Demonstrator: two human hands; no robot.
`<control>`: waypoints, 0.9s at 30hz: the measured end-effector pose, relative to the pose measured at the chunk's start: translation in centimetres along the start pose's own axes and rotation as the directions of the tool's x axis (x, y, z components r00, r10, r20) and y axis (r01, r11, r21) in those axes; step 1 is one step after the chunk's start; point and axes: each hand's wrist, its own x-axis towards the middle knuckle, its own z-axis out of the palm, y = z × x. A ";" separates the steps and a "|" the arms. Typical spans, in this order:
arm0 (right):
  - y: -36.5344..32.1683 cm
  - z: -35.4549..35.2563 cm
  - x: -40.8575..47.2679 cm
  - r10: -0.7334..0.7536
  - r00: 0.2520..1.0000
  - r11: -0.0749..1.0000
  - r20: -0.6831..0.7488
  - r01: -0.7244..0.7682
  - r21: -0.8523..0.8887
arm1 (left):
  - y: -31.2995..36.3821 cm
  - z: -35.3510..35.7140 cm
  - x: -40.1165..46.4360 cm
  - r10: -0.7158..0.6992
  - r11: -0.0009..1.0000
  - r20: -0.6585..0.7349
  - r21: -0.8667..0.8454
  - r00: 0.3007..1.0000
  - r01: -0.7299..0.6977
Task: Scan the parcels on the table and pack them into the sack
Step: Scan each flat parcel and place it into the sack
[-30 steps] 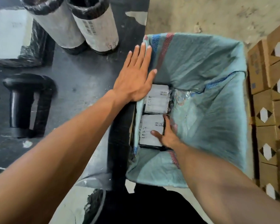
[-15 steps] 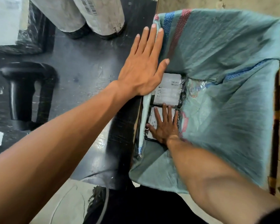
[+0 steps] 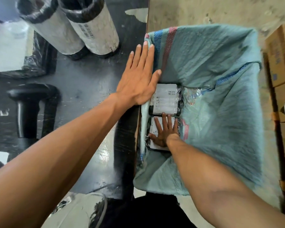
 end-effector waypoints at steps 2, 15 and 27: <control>0.1 -1.5 -0.2 -0.007 0.997 1.000 0.072 0.007 -0.007 | 0.0 -0.1 0.1 -0.003 1.000 0.008 -0.010 1.000 0.003; 2.4 -9.5 -8.7 0.187 0.939 0.887 -0.287 -0.036 0.461 | 0.5 -0.8 -0.7 -0.054 0.965 -0.026 -0.260 0.998 0.045; -4.8 -20.6 -20.2 0.433 0.387 0.786 -0.814 0.279 0.551 | -5.3 -10.8 -4.8 0.120 0.842 -0.442 -0.430 0.889 -0.327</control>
